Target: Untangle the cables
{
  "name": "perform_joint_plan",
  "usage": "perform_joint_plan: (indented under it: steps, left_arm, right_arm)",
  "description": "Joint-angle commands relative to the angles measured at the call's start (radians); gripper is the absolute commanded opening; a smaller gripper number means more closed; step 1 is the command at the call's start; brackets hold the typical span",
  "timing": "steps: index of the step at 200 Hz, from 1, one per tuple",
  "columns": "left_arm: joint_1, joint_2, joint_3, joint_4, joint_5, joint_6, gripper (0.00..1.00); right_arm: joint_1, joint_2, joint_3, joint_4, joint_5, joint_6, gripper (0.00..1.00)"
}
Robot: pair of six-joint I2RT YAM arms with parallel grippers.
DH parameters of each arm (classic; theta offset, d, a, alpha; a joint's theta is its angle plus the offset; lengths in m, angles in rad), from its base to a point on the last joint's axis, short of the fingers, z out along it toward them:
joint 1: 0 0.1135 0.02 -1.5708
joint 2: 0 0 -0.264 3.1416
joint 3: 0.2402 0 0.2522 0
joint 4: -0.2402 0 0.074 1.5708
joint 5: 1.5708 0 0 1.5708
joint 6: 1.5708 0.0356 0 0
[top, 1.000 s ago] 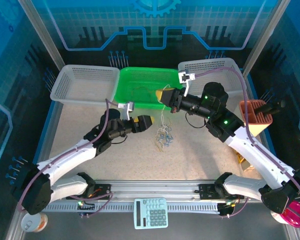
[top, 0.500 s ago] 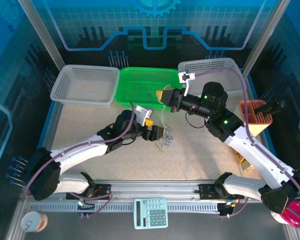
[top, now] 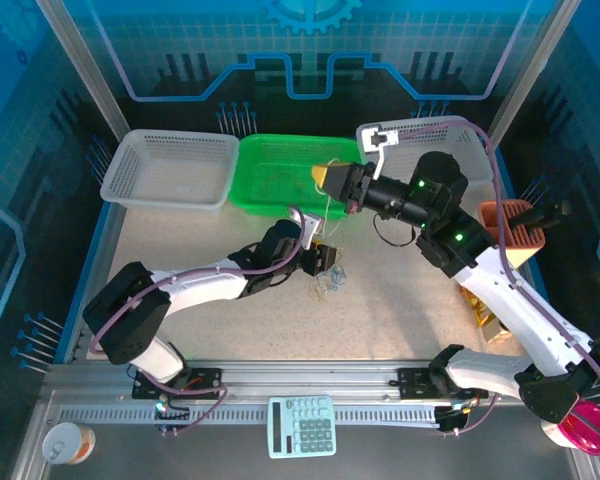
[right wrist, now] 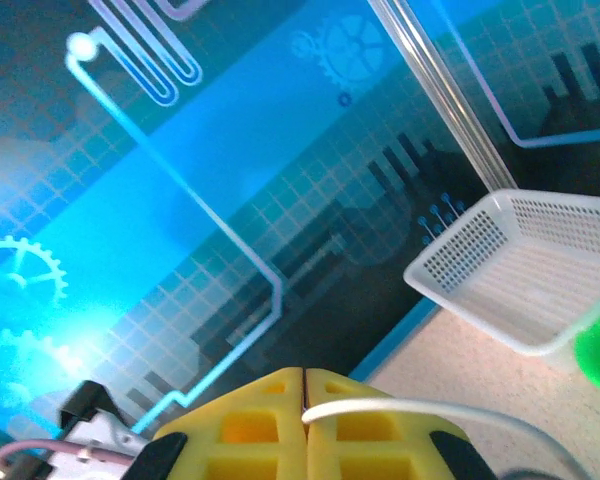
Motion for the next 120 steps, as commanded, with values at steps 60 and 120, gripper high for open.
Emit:
perform_joint_plan:
  steps: [60,120]
  left_arm:
    - [-0.005,-0.012,-0.084,0.087,-0.014,-0.034,0.46]
    - [-0.004,-0.037,-0.14,0.127,0.005,-0.074,0.42]
  right_arm:
    - [-0.069,0.026,0.146,0.12,-0.049,0.092,0.0]
    - [-0.107,0.03,0.157,0.162,-0.058,0.114,0.0]
